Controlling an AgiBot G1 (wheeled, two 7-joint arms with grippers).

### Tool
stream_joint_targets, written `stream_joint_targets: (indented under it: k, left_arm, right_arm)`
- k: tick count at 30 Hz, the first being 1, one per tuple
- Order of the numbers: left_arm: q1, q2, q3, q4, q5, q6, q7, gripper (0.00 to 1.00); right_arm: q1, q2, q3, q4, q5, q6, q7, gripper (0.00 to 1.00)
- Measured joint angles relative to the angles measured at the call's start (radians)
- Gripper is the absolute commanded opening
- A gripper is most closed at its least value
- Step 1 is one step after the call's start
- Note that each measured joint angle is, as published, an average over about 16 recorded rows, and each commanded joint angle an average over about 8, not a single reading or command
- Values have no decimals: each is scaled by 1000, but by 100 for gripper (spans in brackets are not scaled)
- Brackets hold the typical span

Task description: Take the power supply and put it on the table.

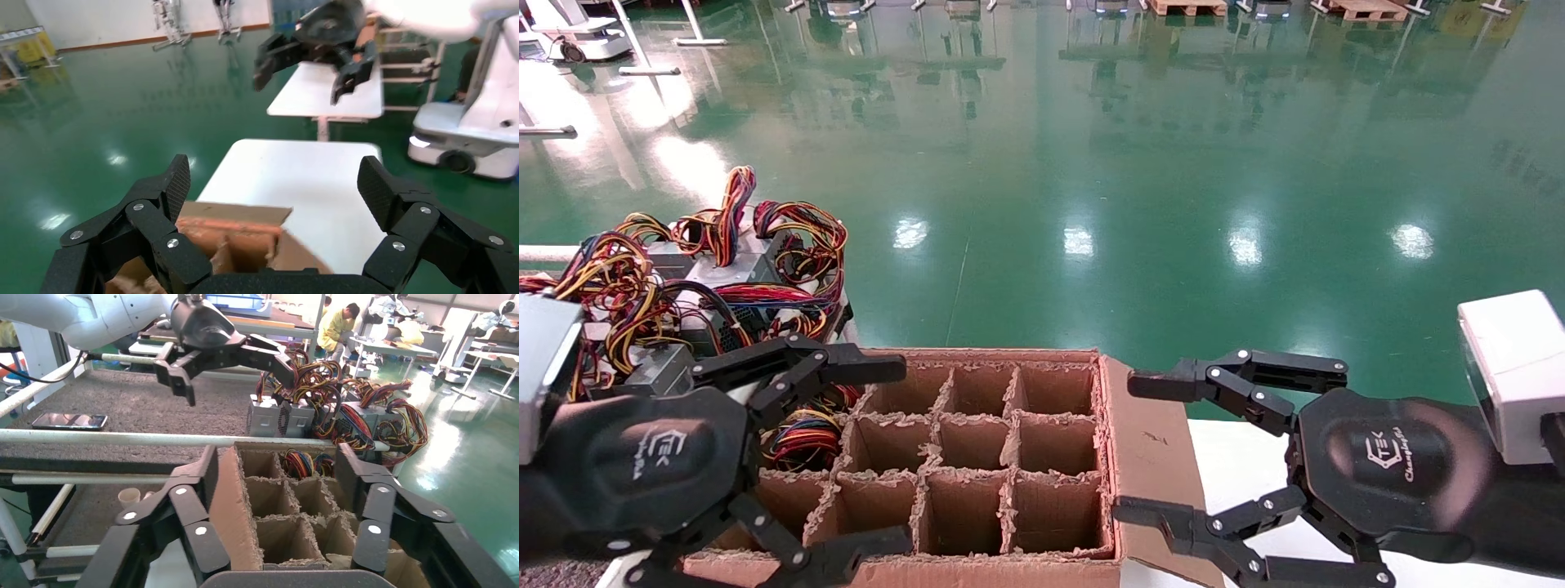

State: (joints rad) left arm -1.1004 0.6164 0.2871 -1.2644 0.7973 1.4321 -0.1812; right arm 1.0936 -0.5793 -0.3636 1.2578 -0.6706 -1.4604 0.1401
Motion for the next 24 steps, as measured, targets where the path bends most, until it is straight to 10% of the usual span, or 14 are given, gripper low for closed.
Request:
stream_joint_targets:
  k: [24]
  left_arm:
    - [-153, 35, 129, 88, 537, -283, 80, 100]
  right_arm:
    - [0, 0, 0, 0, 0, 0, 0, 0]
